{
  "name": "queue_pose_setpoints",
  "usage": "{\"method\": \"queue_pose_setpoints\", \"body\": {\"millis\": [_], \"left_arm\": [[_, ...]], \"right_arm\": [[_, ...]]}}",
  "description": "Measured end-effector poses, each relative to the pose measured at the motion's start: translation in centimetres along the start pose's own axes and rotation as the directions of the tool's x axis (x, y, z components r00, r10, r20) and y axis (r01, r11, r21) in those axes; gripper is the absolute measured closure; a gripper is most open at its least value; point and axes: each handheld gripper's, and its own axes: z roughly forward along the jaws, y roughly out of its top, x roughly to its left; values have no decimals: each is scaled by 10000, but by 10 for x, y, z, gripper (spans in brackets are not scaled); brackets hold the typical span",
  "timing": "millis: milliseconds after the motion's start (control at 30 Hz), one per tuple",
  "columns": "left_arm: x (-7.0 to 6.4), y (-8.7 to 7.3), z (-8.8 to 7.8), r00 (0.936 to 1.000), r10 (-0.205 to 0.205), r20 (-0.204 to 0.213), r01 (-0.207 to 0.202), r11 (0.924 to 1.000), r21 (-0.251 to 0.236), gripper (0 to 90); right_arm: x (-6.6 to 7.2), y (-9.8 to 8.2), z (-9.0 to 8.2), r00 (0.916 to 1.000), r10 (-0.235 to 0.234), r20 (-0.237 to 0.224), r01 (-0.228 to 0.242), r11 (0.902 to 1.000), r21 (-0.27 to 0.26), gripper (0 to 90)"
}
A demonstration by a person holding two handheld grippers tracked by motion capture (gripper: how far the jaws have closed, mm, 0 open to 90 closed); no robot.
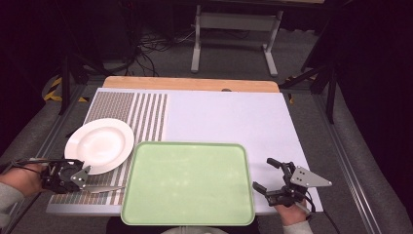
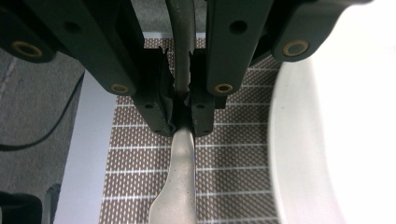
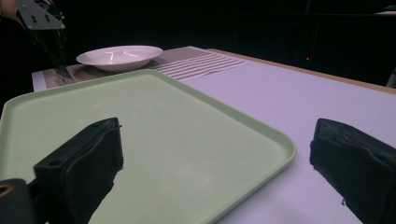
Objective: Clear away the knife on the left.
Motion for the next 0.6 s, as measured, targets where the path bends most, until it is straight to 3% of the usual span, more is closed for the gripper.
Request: {"method": "queue_pose_setpoints", "body": {"millis": [267,367,467,600], "left_arm": [[-3,4,-28,9979,-431,-474,415,9985,-352,802],[-3,6,-36,9969,-505,-602,460,9963,-725,801],[-2,8,-43,9914,-987,-863,898,9907,-1019,801],[-1,9,-50,9846,-1512,-877,1374,9796,-1465,801]], "right_arm": [[0,1,0,9999,-115,48,115,9999,21,32],[-1,1,0,10000,-71,40,71,10000,23,32],[-1,1,0,10000,-80,51,80,10000,10,32],[-1,1,0,9999,-90,54,89,10000,32,32]]}}
